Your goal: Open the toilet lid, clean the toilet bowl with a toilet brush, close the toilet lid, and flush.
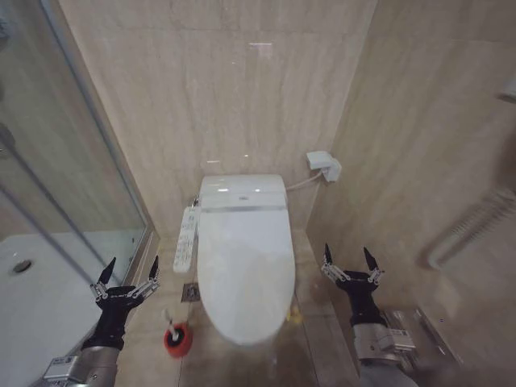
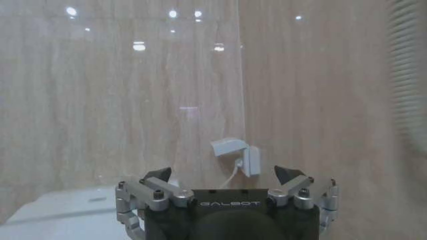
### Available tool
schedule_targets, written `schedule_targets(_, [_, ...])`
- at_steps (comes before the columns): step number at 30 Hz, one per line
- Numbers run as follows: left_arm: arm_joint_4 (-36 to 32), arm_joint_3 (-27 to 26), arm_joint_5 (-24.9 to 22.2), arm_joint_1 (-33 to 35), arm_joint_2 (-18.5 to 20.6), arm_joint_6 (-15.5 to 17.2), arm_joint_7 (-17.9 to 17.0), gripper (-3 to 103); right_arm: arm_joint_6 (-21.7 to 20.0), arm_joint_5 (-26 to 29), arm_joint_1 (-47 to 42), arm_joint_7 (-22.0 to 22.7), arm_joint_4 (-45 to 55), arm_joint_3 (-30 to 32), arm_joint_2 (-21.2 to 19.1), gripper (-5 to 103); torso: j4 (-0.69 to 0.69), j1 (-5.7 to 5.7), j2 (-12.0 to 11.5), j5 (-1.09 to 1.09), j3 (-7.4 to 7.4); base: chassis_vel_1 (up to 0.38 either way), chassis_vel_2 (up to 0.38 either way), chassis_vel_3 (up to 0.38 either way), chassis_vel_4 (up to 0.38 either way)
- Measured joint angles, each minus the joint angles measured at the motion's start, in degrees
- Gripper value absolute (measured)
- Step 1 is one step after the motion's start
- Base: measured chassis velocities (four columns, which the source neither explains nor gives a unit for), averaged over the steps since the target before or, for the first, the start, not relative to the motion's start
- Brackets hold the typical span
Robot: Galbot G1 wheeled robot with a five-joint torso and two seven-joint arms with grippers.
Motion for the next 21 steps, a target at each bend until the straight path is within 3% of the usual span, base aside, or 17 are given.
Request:
schedule_targets(11, [0.0, 0.0, 0.0, 0.0, 0.0, 0.0, 0.0, 100, 0.0, 0.0, 0.0, 0.0, 0.0, 0.0, 0.0, 100, -0.01, -0.04, 0.0, 0.03, -0.02, 0.328, -0.336, -0.317, 0.328])
schedule_targets(21, [0.0, 0.0, 0.0, 0.0, 0.0, 0.0, 0.0, 100, 0.0, 0.0, 0.0, 0.0, 0.0, 0.0, 0.0, 100, 0.01, 0.07, 0.0, 0.02, 0.03, -0.002, 0.004, 0.006, -0.004])
